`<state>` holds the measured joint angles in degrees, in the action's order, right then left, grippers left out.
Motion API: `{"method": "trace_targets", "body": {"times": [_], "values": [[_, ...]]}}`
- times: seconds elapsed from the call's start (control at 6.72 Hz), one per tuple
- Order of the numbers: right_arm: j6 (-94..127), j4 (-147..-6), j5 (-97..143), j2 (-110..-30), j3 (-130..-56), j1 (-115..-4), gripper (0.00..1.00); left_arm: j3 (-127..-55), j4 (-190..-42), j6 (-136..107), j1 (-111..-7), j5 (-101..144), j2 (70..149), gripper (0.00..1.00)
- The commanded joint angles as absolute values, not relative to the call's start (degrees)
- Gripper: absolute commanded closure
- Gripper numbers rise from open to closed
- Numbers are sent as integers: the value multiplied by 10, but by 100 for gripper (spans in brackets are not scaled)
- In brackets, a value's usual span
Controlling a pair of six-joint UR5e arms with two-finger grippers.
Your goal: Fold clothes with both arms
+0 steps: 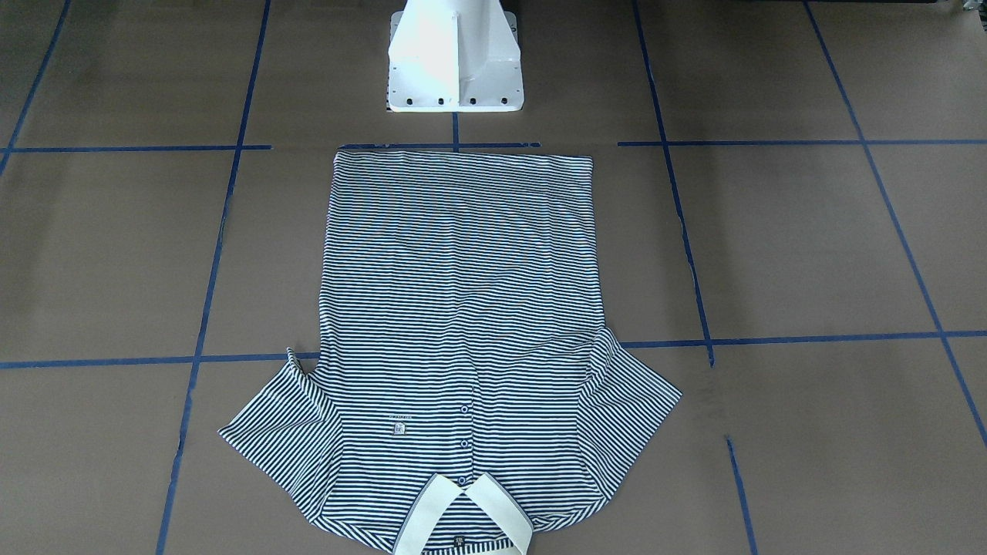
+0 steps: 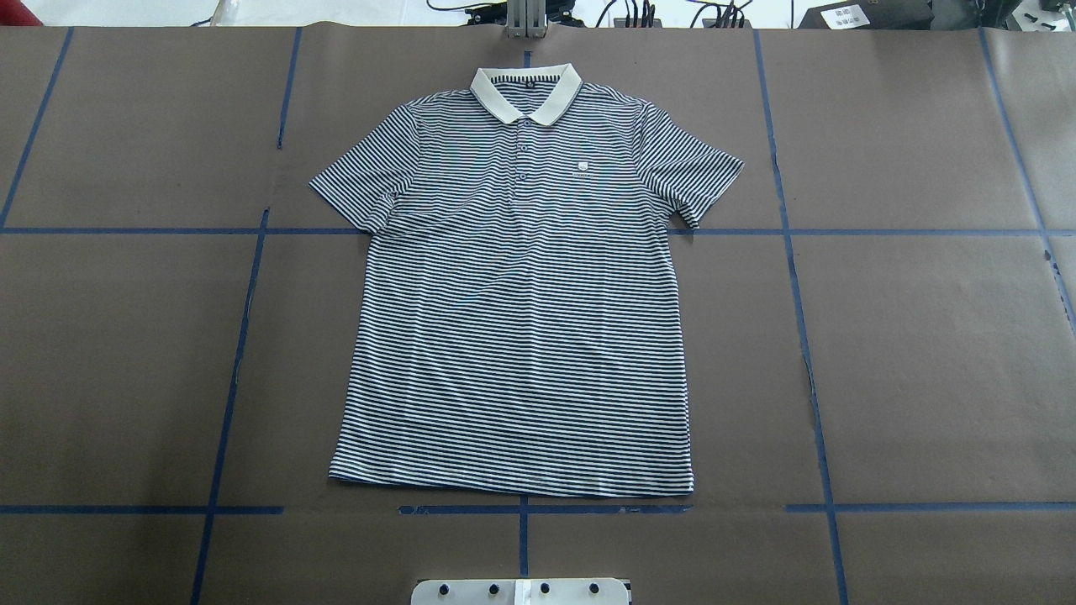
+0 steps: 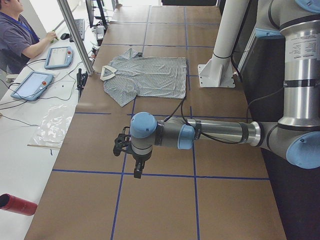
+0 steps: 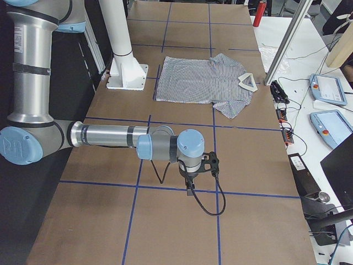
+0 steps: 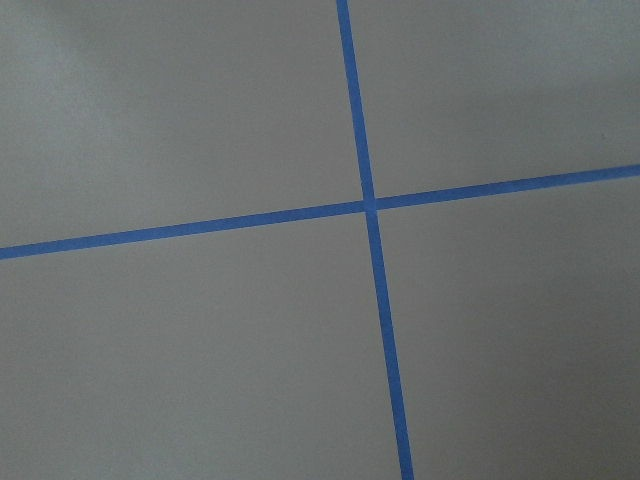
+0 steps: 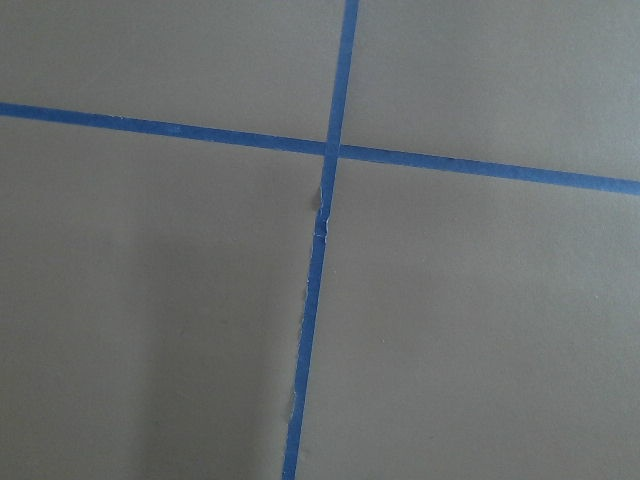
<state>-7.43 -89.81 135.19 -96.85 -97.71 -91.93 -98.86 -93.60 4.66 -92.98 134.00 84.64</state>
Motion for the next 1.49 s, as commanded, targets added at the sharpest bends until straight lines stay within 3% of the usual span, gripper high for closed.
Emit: {"method": "trace_targets", "body": {"times": [0.0,0.3,0.74,1.04,1.34], "values": [[-76,-897,1353,-969,-978,-919,0,-989,-936,47,-930,1339,846,0],[-73,-897,1359,-969,-980,-919,0,-990,-937,47,-930,1340,846,0],[-56,-883,1373,-929,-976,-884,0,-1003,-938,42,-925,1324,918,0],[13,-761,1373,-875,-891,-840,0,-1004,-1044,44,-894,1370,929,0],[217,-688,1367,-759,-804,-769,0,-984,-1101,-48,-848,1366,951,0]]}}
